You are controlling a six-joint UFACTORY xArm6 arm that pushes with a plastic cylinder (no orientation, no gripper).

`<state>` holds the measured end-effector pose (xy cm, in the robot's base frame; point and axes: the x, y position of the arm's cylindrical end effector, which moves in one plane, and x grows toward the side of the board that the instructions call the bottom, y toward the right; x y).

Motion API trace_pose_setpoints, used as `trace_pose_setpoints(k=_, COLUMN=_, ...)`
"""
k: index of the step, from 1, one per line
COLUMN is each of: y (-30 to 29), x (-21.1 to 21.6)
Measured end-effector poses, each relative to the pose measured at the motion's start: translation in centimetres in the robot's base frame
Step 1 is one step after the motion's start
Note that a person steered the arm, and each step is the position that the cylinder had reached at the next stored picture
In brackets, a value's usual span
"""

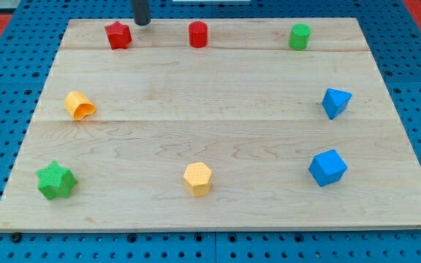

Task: Place the red star left diagonally to the green circle

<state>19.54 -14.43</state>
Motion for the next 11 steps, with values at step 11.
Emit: trace_pose_setpoints(k=11, y=4.6, x=6.6)
